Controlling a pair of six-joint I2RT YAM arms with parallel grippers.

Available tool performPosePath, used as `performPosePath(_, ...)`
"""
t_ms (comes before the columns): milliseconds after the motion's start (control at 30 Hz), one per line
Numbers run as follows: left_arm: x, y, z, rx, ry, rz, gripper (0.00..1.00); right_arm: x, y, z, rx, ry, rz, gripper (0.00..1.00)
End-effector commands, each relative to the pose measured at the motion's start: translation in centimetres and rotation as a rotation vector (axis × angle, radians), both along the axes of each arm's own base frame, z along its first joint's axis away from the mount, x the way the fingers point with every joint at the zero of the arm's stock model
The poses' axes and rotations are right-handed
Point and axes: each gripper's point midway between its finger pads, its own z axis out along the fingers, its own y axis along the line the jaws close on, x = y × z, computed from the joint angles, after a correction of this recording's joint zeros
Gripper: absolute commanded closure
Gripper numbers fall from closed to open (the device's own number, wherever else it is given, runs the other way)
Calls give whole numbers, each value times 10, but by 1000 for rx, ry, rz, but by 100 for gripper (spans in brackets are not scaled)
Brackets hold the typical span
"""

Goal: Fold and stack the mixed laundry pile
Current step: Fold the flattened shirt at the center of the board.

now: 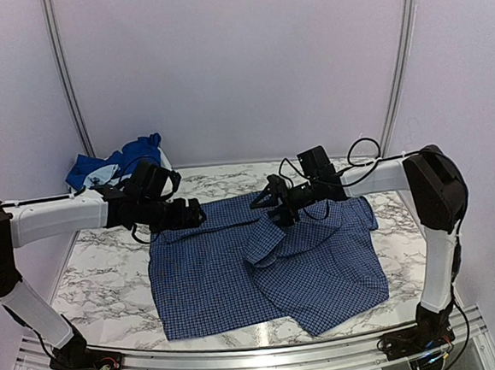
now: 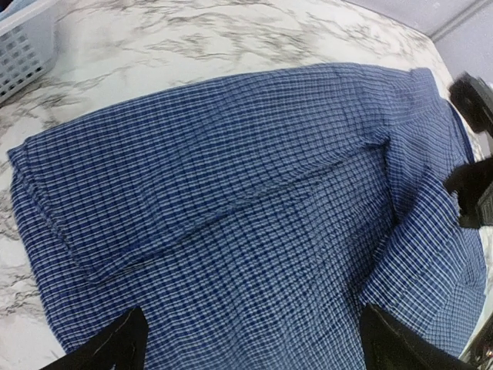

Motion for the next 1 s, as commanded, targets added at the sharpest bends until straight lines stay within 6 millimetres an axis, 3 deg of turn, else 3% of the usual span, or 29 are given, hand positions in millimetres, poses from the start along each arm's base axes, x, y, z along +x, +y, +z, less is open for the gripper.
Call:
performPosePath(0,-10,-47,13,-13,-109,-165,1,26,-21,36,34,-110,-48,30)
performPosePath(233,-45,-127,10,123,-218,-425,1,36,-83,44,-76,-190,-110,30)
performPosePath(433,-61,-168,7,261,-291,-549,1,30,-113,34,-115,-194,-126,30)
performPosePath(567,-52,-181,-1,387,-337,-573,1,30,-127,26,-141,-193,-133,30)
performPosePath(733,-35,-193,-17,517,-402,-632,1,30,-128,21,-155,-193,-112,30)
performPosePath(967,4,-215,-32,545,-459,-657,6,28,-143,14,-197,-187,-145,31)
